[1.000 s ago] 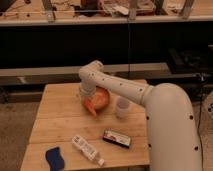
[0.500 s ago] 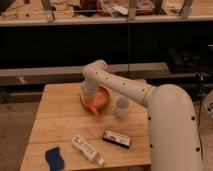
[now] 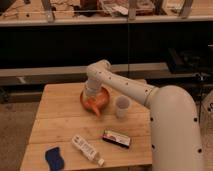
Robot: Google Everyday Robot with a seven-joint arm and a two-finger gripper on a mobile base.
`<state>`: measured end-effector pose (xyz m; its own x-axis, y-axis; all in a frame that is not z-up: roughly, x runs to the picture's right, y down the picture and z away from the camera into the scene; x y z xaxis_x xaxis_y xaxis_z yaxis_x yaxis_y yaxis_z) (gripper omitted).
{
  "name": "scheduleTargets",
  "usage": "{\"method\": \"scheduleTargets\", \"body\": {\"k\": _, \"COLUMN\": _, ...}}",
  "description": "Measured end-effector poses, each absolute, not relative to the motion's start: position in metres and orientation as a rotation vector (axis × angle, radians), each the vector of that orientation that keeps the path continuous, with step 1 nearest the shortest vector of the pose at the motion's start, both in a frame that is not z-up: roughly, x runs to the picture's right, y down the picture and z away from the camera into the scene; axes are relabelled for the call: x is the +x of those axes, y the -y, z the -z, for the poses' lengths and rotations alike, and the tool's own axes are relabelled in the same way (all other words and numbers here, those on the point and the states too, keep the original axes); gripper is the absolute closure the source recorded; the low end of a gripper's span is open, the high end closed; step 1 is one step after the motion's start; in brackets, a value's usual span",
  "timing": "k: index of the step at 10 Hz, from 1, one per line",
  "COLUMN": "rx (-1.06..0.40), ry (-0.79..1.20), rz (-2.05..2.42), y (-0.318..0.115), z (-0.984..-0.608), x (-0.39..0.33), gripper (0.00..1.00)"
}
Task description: Place the pepper in the ceramic bowl
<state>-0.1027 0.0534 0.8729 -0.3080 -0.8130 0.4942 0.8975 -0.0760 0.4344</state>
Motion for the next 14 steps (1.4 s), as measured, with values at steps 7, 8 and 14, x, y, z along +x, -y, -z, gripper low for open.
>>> {"method": "scheduleTargets", "body": {"k": 7, "rx": -0.155, "ry": 0.809, "rz": 1.678, "y": -0.054, "z": -0.875, "x": -0.091, "gripper": 0.76}}
{"method": "scheduleTargets", "body": {"k": 8, "rx": -0.158, "ry": 0.809, "rz": 1.673, "y": -0.054, "z": -0.875, "x": -0.090, "gripper": 0.68}}
{"method": "scheduleTargets", "body": {"k": 14, "rx": -0.171, "ry": 0.809, "rz": 1.658, "y": -0.055, "z": -0.875, "x": -0.082, "gripper": 0.40}}
